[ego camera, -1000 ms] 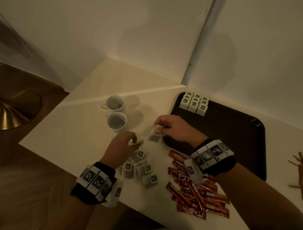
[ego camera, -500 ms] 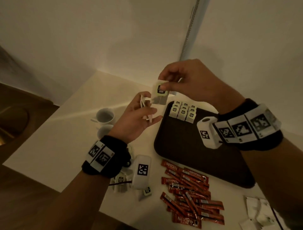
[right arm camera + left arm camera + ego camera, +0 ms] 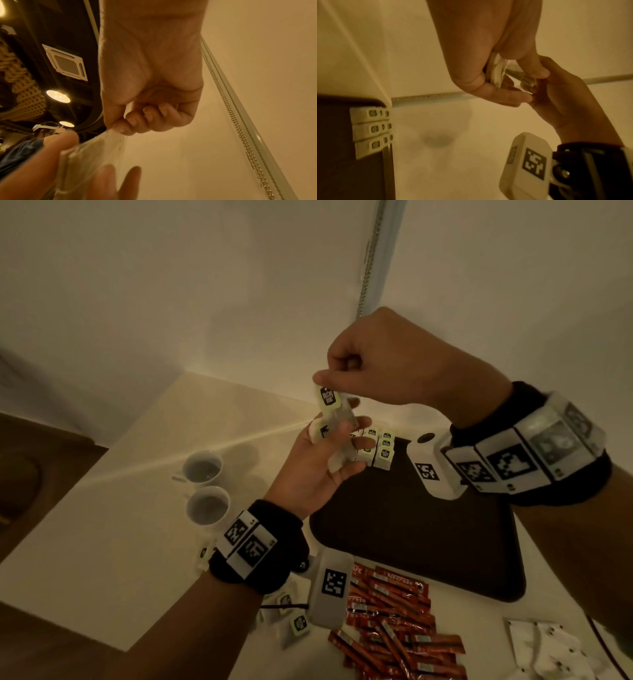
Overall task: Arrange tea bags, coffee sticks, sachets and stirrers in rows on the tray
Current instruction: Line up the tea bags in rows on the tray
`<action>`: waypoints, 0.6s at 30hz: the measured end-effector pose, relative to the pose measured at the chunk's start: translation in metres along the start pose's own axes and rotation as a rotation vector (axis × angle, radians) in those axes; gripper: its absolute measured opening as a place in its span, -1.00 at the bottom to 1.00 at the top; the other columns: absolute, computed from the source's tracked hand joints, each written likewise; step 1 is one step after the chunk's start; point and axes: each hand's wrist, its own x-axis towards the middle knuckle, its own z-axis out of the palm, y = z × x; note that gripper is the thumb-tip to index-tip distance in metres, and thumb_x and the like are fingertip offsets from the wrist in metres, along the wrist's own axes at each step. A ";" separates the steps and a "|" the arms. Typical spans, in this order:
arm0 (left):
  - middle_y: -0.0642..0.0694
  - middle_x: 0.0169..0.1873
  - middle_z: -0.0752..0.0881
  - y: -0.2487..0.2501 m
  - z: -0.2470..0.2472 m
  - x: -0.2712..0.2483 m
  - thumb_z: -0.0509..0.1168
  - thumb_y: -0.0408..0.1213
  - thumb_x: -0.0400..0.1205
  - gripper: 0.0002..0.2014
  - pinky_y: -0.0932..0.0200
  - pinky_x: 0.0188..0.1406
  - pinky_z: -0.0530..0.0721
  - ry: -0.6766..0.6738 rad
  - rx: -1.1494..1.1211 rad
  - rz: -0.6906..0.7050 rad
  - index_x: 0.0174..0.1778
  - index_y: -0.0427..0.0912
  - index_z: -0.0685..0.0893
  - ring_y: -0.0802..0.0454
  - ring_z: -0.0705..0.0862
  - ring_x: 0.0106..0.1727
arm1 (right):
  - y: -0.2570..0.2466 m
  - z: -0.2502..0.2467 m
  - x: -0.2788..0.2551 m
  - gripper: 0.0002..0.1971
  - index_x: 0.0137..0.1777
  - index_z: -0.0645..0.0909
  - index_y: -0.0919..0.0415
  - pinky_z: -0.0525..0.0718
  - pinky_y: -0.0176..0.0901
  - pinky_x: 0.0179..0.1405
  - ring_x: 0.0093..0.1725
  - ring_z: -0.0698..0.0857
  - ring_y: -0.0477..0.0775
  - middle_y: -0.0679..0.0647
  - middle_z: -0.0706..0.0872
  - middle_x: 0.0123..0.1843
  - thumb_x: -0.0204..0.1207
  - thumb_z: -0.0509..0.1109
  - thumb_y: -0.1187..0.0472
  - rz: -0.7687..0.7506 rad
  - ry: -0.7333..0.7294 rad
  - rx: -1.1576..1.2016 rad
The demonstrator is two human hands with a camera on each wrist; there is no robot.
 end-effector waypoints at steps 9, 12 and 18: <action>0.03 -0.21 0.80 0.001 -0.001 0.011 0.31 -0.17 0.48 -0.87 0.34 -0.51 0.63 0.129 0.076 0.087 -0.09 -0.06 0.65 0.14 0.77 -0.21 | 0.018 -0.003 -0.007 -0.71 -0.18 0.73 0.08 0.46 -0.52 -0.39 -0.40 0.59 -0.26 -0.12 0.68 -0.37 0.46 0.39 -0.14 0.074 -0.006 0.209; -0.03 -0.14 0.79 0.005 -0.002 0.015 0.36 -0.23 0.46 -0.82 0.32 -0.42 0.67 0.140 0.143 0.153 -0.03 -0.06 0.65 0.08 0.78 -0.11 | 0.028 0.004 -0.010 -0.84 -0.10 0.75 0.14 0.52 -0.55 -0.41 -0.33 0.66 -0.27 -0.10 0.74 -0.26 0.44 0.50 0.07 0.085 -0.017 0.340; -0.03 -0.21 0.79 0.002 -0.002 0.019 0.39 -0.30 0.49 -0.87 0.31 -0.42 0.67 0.196 0.184 0.188 -0.06 -0.12 0.66 0.08 0.79 -0.14 | 0.034 0.013 -0.013 -0.88 -0.14 0.75 0.06 0.52 -0.50 -0.41 -0.40 0.60 -0.24 -0.13 0.69 -0.34 0.36 0.56 0.11 0.155 0.125 0.556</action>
